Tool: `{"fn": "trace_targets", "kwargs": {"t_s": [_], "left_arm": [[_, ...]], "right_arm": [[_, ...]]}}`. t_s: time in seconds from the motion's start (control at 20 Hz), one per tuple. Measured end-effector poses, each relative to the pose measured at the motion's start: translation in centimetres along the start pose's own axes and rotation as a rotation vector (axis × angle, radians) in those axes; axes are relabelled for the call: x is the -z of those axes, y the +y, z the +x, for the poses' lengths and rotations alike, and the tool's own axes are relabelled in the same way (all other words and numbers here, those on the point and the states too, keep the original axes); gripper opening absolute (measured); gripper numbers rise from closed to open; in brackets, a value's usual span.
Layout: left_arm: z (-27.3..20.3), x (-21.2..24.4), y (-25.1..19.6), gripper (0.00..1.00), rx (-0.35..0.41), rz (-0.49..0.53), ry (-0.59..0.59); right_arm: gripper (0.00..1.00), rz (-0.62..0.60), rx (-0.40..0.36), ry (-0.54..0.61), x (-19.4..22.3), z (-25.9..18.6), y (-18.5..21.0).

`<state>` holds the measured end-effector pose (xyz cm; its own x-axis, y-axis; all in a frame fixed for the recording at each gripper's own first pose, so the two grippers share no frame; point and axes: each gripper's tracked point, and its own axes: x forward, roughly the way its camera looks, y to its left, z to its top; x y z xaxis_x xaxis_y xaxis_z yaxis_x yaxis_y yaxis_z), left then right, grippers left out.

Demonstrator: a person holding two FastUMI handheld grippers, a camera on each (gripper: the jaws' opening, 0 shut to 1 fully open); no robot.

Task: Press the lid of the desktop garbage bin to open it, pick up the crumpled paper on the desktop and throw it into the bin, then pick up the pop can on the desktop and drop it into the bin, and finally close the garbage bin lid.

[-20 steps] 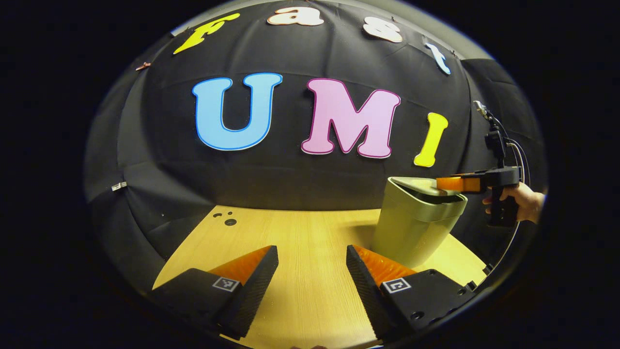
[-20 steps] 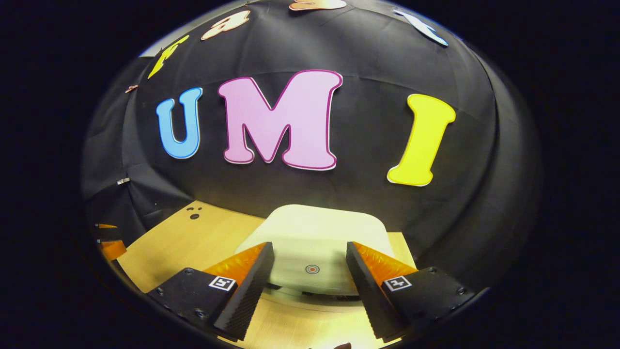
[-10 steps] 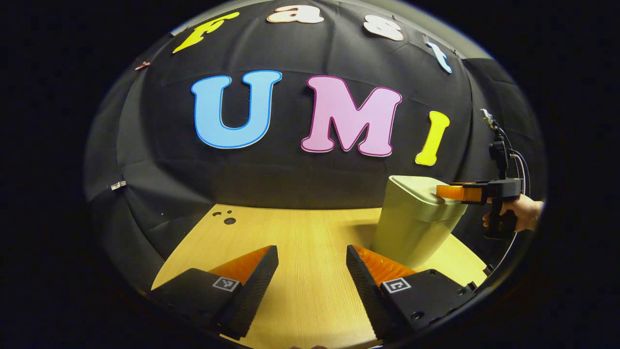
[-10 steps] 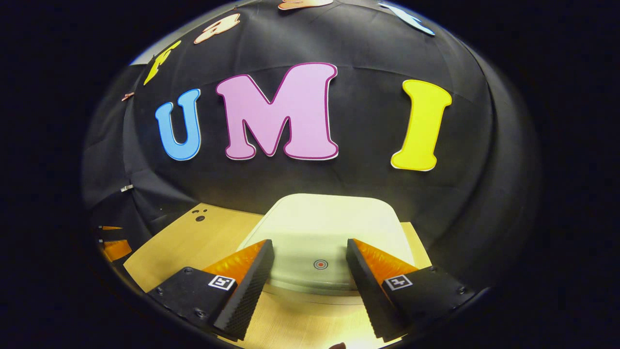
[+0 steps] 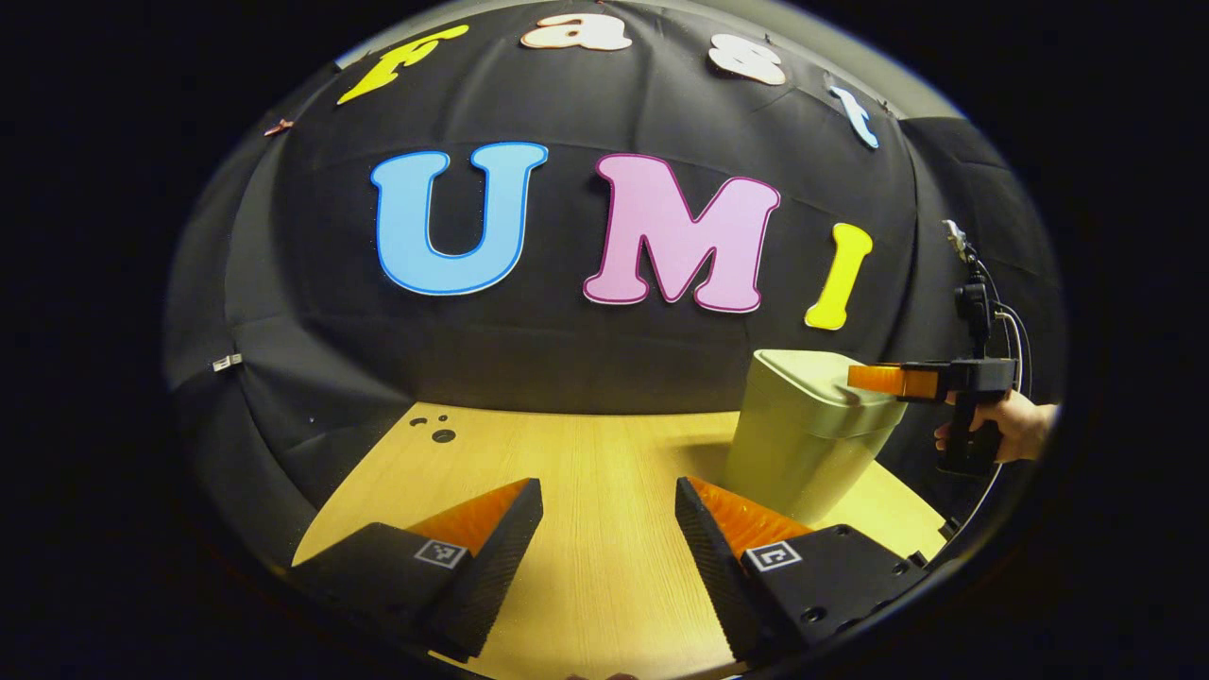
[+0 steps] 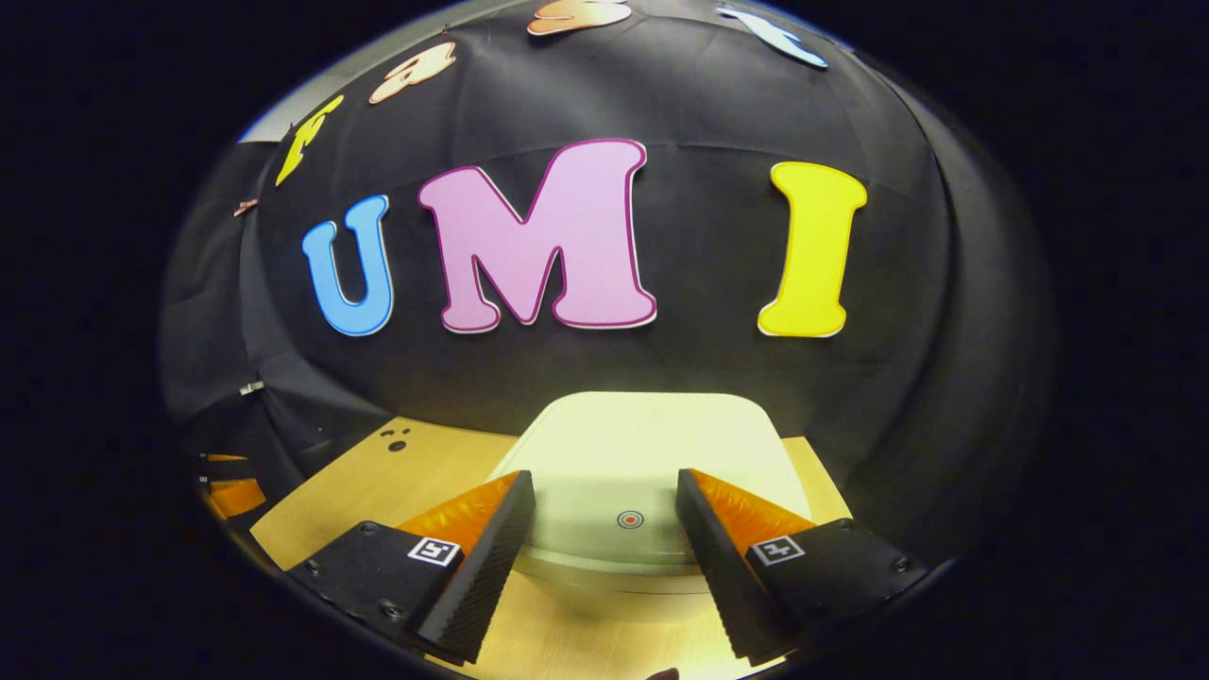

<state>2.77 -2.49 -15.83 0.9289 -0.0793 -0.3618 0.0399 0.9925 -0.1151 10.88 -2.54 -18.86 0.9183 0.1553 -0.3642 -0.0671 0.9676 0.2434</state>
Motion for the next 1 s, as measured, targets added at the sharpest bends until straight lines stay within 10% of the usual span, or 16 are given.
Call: {"fn": "trace_targets", "kwargs": {"t_s": [1.0], "left_arm": [[-2.2, -0.9, 1.1, 0.92, 0.09, 0.024, -0.036]], "right_arm": [[0.96, -0.068, -0.063, -0.054, 3.3, -11.5, 10.0]]}}
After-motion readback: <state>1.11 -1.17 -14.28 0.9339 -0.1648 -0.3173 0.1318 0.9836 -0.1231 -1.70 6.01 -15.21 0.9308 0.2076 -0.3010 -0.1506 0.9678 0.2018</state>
